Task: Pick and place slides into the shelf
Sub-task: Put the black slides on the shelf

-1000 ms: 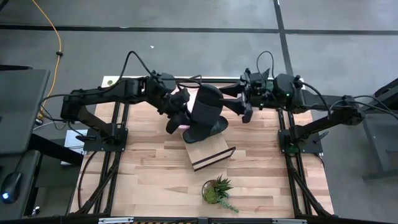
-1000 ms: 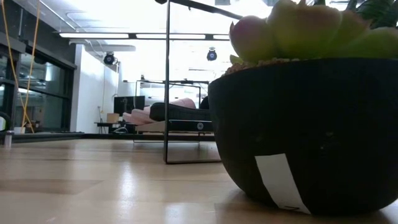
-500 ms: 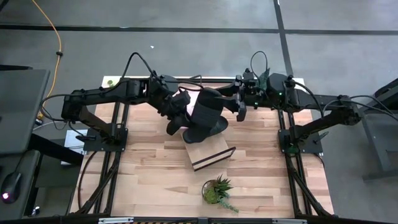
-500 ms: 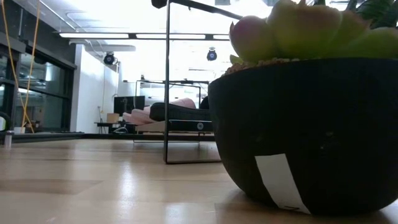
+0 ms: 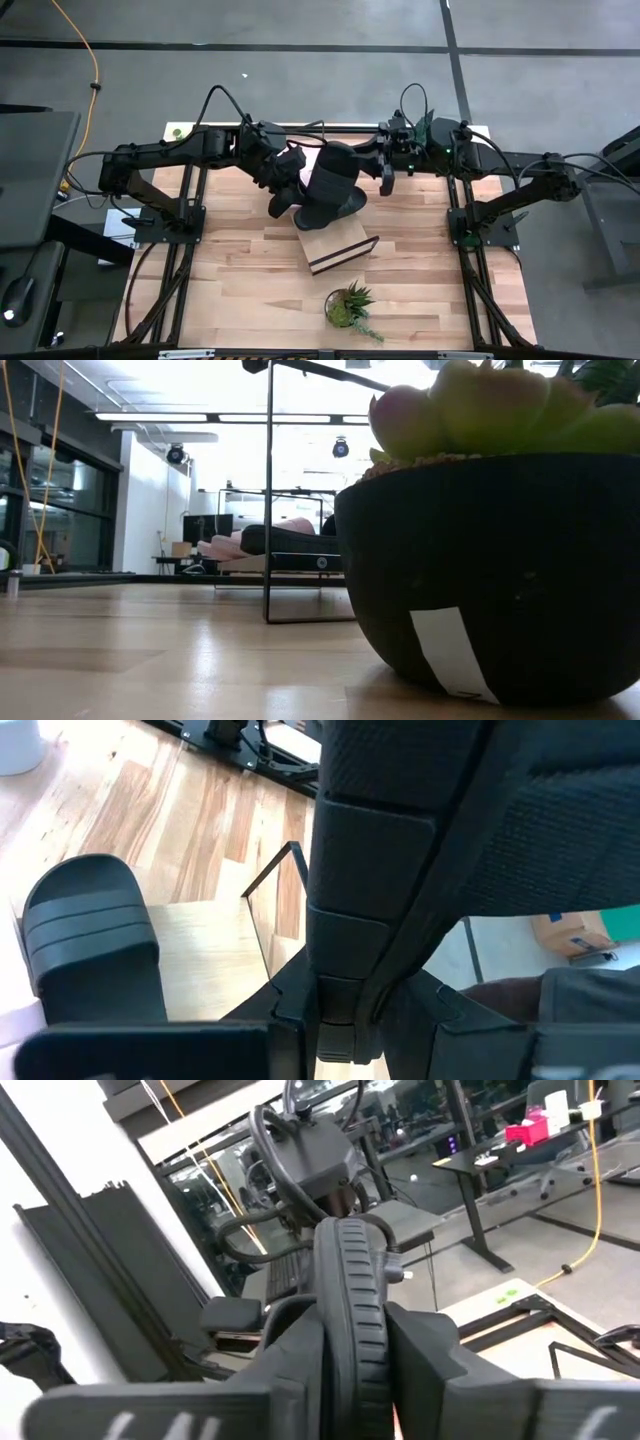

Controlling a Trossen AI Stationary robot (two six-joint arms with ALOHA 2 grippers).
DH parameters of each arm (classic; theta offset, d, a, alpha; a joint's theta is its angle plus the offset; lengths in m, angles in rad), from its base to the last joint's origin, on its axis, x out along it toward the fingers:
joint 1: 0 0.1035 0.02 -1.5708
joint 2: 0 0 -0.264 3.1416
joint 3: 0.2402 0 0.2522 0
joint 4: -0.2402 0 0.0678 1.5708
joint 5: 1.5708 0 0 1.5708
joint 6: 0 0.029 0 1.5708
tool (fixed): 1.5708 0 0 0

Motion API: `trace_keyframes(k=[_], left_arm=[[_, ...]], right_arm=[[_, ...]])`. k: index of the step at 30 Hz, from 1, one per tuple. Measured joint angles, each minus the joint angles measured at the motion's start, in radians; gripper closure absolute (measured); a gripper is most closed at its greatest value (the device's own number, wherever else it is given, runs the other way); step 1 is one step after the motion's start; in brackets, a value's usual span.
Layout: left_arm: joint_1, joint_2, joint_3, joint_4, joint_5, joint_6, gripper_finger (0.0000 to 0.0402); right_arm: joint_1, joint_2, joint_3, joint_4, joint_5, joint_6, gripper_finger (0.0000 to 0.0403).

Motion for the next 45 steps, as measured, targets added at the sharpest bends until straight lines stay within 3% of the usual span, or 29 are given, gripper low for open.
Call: trace_keyframes(k=[6, 14, 20, 27, 33, 39, 45], left_arm=[[0.0, 0.0, 0.0, 0.0, 0.0, -0.007, 0.0311], [0.015, 0.0, 0.0, 0.011, -0.058, -0.025, 0.0262], [0.062, -0.001, 0.0, 0.012, -0.086, -0.053, 0.0233], [0.088, -0.03, 0.0, 0.043, -0.167, -0.041, 0.0234], [0.087, -0.127, 0.0, 0.048, -0.301, -0.003, 0.0248], [0.086, -0.225, 0.0, 0.015, -0.316, -0.004, 0.0257], [0.085, -0.293, 0.0, -0.07, -0.335, -0.03, 0.0259]], right_arm=[[0.0, 0.0, 0.0, -0.002, 0.013, -0.031, 0.0387], [0.008, -0.042, 0.0, -0.094, 0.095, -0.067, 0.0393], [0.042, -0.158, 0.0, -0.225, 0.264, -0.094, 0.0393], [0.128, -0.249, -0.011, -0.43, 0.507, -0.012, 0.0396], [0.222, -0.324, -0.183, -0.366, 0.67, 0.098, 0.0396], [0.278, -0.414, -0.418, -0.12, 0.77, 0.2, 0.0396], [0.347, -0.45, -0.629, 0.011, 0.918, 0.387, 0.0397]])
